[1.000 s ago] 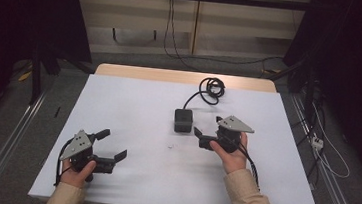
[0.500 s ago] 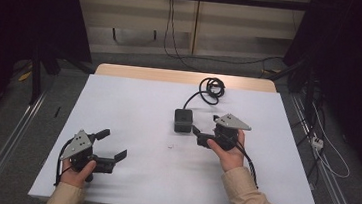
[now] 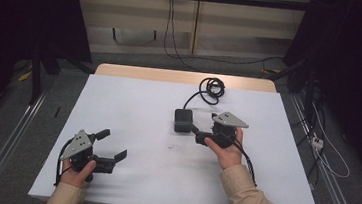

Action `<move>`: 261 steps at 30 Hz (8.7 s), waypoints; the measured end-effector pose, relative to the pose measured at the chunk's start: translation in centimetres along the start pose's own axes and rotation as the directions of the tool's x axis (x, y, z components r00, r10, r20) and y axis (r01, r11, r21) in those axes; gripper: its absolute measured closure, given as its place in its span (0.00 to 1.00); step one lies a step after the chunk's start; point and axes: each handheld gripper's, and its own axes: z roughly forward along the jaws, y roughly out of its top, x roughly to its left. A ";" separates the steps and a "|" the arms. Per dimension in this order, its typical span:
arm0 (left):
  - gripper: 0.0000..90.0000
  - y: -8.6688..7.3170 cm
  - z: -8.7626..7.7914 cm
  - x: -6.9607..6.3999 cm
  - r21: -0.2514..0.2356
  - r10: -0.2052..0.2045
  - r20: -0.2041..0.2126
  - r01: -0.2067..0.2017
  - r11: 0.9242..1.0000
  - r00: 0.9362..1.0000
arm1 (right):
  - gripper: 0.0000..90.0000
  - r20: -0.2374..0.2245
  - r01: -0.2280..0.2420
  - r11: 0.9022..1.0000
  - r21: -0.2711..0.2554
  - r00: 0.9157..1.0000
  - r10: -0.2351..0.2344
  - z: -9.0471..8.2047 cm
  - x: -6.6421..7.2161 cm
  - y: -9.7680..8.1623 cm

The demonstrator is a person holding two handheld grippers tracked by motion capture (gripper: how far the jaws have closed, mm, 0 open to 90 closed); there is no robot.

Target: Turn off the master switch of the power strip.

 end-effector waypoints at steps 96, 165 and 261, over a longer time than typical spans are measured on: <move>0.03 -0.1 0.1 0.0 0.007 -0.011 0.015 0.011 1.000 1.000 | 0.83 -0.101 -0.013 0.996 0.084 0.995 0.022 3.5 -0.1 2.0; 0.03 -0.1 0.2 0.0 0.015 -0.006 0.017 0.006 1.000 1.000 | 1.00 -0.177 -0.015 0.995 0.103 0.984 0.033 5.1 0.7 1.9; 0.03 -0.1 0.1 -0.2 0.015 -0.006 0.016 0.006 1.000 1.000 | 1.00 -0.152 0.033 0.995 0.092 0.988 -0.019 5.4 1.5 1.7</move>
